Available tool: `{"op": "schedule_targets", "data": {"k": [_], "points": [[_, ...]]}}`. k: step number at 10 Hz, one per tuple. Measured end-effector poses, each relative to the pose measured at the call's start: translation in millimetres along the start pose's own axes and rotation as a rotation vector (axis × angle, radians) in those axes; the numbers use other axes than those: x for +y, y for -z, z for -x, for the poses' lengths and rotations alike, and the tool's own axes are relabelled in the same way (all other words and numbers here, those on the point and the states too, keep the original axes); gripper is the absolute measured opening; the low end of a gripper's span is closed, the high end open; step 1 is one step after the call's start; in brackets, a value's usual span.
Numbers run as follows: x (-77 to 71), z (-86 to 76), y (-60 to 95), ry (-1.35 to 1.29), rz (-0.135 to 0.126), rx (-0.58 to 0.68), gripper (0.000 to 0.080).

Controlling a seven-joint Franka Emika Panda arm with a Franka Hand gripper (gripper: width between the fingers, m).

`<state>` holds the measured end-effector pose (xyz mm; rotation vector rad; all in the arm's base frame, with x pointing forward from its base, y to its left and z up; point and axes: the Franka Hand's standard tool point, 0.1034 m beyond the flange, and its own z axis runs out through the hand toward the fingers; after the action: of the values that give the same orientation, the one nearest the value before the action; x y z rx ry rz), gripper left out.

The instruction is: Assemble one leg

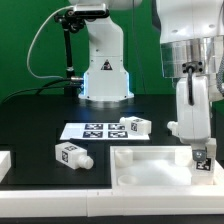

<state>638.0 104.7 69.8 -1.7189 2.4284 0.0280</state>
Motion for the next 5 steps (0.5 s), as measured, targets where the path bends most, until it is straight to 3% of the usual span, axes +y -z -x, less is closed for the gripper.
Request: {"op": "schedule_targets", "data": {"k": [1,2,3,4,5], "points": [[-0.1,-0.1,0.0,0.004,0.000,0.000,0.0287],[0.1,0.3,-0.6,0.069,-0.002,0.001,0.0380],[1.5,6.0,-1.1,0.257,-0.009,-0.001,0.0555],[3.7,11.5,-0.7,0.425,-0.008,-0.002,0.0555],[3.9,14.4,1.3,0.482,-0.009,-0.005,0.0629]]}}
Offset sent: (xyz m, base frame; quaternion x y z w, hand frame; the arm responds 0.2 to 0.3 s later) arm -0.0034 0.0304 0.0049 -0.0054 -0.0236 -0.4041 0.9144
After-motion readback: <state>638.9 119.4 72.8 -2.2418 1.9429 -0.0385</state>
